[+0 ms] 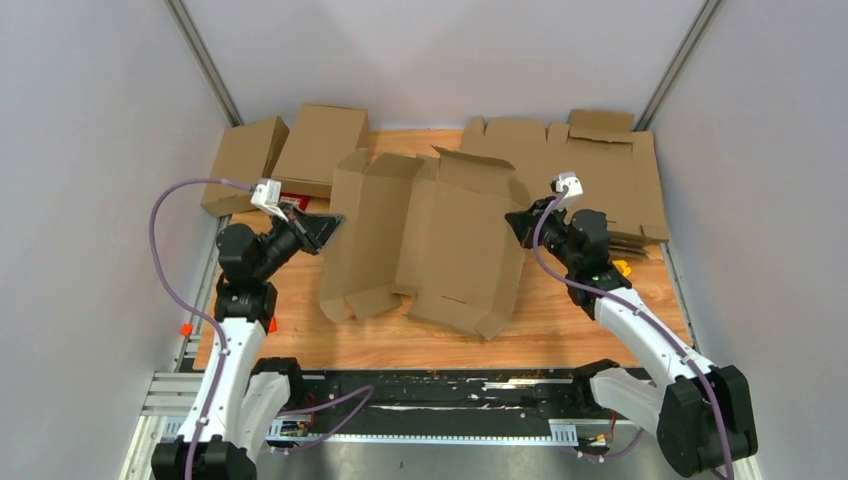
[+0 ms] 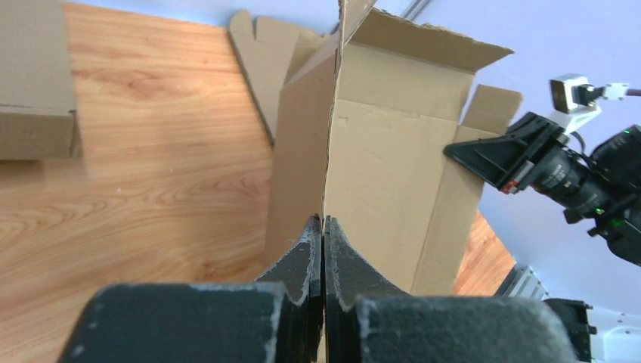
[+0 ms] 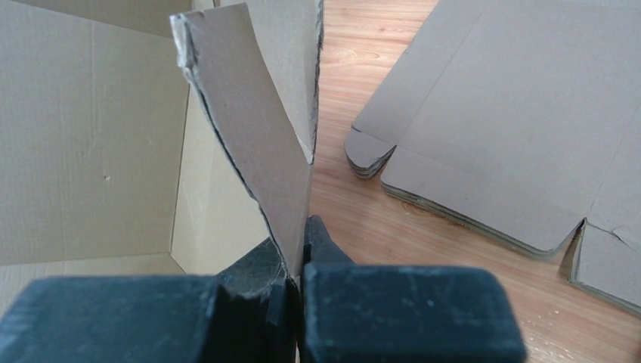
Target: Fold the paper box
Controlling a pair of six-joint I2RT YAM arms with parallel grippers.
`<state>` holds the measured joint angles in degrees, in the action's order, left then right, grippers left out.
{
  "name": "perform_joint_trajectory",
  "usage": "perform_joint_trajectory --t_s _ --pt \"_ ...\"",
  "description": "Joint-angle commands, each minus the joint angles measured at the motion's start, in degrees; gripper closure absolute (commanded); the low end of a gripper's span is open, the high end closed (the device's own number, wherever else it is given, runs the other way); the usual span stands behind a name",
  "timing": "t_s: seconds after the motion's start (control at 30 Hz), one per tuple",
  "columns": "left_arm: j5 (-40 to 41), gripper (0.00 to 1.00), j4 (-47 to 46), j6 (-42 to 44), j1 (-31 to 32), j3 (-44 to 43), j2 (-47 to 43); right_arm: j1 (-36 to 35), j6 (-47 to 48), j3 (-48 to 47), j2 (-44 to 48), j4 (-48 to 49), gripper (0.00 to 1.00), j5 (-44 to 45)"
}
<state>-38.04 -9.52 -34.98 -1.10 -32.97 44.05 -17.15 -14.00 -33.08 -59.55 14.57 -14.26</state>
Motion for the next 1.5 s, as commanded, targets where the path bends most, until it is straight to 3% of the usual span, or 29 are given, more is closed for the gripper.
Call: perform_joint_trajectory --t_s 0.0,0.2,0.4,0.57,0.73,0.87,1.0,1.13,1.23,1.4,1.47 --pt "-4.7 1.00 -8.4 -6.2 0.5 4.5 -5.0 -0.3 0.1 -2.5 0.9 7.4 1.00 -1.2" --pt "-7.3 1.00 -20.4 -14.1 2.3 11.1 -12.3 -0.8 -0.7 -2.4 1.6 12.8 1.00 -1.8" --pt "-4.1 1.00 -10.9 -9.1 2.4 12.7 -24.0 -1.1 0.4 -0.3 5.2 18.8 1.00 -3.8" --pt "1.9 1.00 -6.3 -10.6 2.8 21.9 -35.4 -1.6 5.0 3.8 7.5 23.7 1.00 -10.1" --pt "1.9 1.00 -4.9 -9.3 3.5 24.5 -36.2 -1.8 5.8 6.6 6.8 25.9 1.00 -10.3" --pt "3.4 0.98 2.4 -3.9 3.7 22.3 -36.0 -1.9 6.9 7.3 7.2 23.3 1.00 -7.3" --pt "6.7 0.73 9.0 -0.1 3.7 19.8 -35.3 -1.8 8.1 9.5 8.6 24.1 1.00 -6.6" --pt "9.0 0.52 6.6 -0.5 3.7 19.5 -31.8 -1.8 8.8 9.7 9.1 25.4 1.00 -9.5" --pt "9.2 0.52 2.1 -0.4 3.7 18.6 -26.5 -1.9 8.8 9.5 8.7 25.9 1.00 -11.7" --pt "8.7 0.58 3.1 2.5 3.7 12.9 -21.5 -1.8 9.2 9.1 8.7 24.7 1.00 -11.4" --pt "9.0 0.66 4.7 3.6 3.9 11.3 -22.0 -1.9 9.3 8.7 8.6 23.7 1.00 -10.8"
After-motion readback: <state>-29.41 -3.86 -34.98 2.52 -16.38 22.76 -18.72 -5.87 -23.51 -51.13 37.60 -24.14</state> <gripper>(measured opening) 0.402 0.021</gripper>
